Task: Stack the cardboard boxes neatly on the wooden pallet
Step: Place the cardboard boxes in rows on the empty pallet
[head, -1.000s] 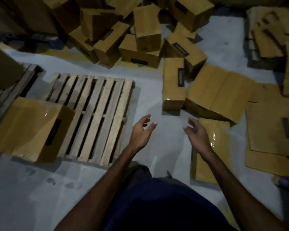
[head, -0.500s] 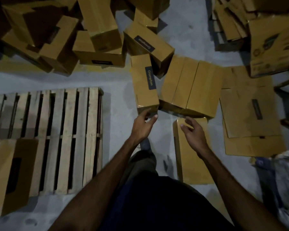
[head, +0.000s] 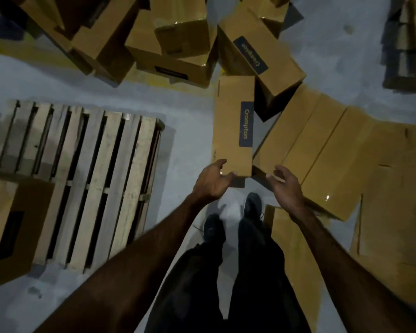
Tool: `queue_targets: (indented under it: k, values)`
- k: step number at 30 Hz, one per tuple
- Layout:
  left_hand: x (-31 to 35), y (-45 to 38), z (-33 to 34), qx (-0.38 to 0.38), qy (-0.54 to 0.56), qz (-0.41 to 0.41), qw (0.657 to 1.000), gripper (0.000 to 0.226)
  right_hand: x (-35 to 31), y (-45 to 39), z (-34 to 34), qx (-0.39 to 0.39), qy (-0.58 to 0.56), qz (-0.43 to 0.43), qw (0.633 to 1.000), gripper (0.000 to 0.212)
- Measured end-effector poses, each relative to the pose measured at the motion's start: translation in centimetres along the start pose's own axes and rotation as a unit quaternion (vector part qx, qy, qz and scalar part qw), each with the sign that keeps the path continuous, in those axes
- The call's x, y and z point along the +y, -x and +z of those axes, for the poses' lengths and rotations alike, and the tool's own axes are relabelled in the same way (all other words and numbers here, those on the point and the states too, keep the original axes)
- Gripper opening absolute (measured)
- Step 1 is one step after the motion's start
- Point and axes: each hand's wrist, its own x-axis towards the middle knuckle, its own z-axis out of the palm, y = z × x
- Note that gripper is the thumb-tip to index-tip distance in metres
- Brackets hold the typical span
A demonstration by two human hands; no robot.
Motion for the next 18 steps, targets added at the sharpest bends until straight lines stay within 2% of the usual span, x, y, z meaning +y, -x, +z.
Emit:
queue_targets:
  k: [4, 7, 10, 13, 14, 16, 18]
  values:
    - [-2.6, -8.1, 4.1, -0.005, -0.017, -0.028, 0.999, 0.071, 3.3, -10.0, 2.2, -0.036, 0.024, 0.008, 0.999, 0.055]
    - [-5.0, -14.0, 8.4, -0.027, -0.045, -0.007, 0.999, 0.079, 6.5, -16.5, 3.5, -0.080, 0.066, -0.002, 0.995, 0.058]
    - [-8.3, -19.7, 14.1, 0.005, -0.067, 0.025, 0.997, 0.083, 9.8, -22.5, 4.7, -0.117, 0.107, 0.008, 0.987, 0.058]
    - [-9.8, -25.5, 18.7, 0.020, -0.110, 0.059, 0.992, 0.074, 13.1, -27.9, 6.0, -0.106, 0.118, 0.010, 0.987, 0.057]
    - [-9.7, -27.2, 19.7, 0.003, -0.129, 0.057, 0.990, 0.079, 14.4, -29.5, 6.4, -0.104, 0.126, 0.005, 0.987, 0.056]
    - [-9.3, -29.6, 21.6, -0.028, -0.155, -0.012, 0.987, 0.106, 16.1, -31.6, 7.1, -0.104, 0.146, 0.001, 0.984, 0.054]
    - [-8.9, -30.9, 23.0, -0.011, -0.126, -0.079, 0.989, 0.120, 17.0, -33.1, 7.9, -0.109, 0.146, 0.002, 0.983, 0.054]
